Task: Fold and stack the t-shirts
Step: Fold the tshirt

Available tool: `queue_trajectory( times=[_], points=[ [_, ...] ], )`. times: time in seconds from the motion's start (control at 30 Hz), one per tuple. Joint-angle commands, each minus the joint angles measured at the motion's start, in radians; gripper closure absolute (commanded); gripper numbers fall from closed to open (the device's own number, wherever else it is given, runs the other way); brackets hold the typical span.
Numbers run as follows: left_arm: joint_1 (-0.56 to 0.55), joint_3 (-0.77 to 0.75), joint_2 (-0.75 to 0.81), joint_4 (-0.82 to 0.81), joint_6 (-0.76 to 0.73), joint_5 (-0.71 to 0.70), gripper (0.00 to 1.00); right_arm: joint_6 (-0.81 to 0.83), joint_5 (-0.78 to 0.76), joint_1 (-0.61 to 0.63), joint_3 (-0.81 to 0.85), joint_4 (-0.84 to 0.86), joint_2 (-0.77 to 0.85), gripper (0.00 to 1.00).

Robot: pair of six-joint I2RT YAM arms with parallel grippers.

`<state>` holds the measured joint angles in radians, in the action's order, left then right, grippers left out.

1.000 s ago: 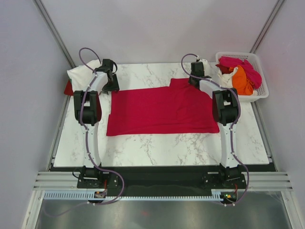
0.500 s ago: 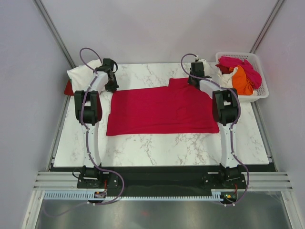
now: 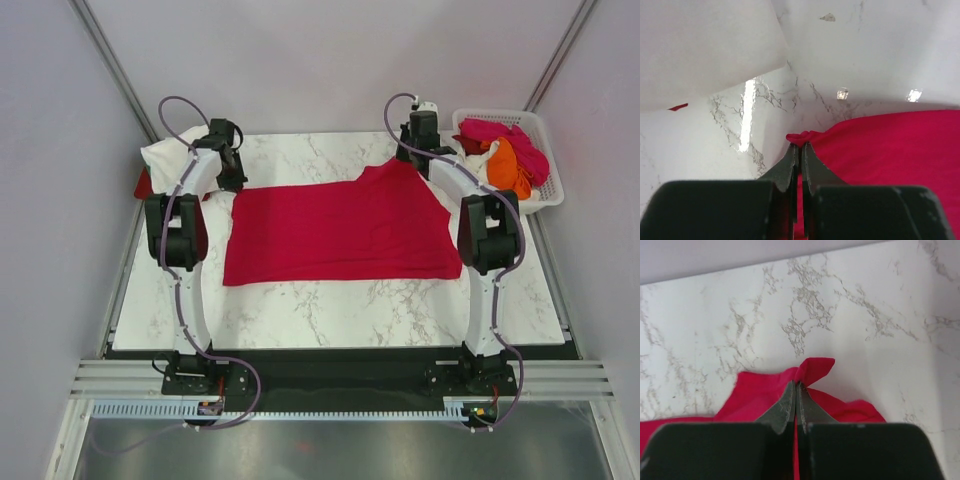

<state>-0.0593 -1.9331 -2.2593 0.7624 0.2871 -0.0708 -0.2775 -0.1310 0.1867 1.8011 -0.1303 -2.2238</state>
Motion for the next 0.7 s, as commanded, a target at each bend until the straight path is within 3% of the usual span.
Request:
queue_trajectory(
  times=[0.0,0.27,0.67],
  points=[
    [-0.002,0.028,0.127,-0.009,-0.008,0.020,0.98,0.046,0.045,0.000,-0.045,0.012,0.116,1.00],
    [-0.002,0.140,0.242,-0.026,-0.020,-0.006,0.98,0.052,0.085,0.010,-0.200,0.006,0.271,1.00],
    [0.021,0.375,0.376,-0.087,-0.035,0.000,0.98,0.049,0.044,0.013,-0.577,0.009,0.630,1.00]
  ],
)
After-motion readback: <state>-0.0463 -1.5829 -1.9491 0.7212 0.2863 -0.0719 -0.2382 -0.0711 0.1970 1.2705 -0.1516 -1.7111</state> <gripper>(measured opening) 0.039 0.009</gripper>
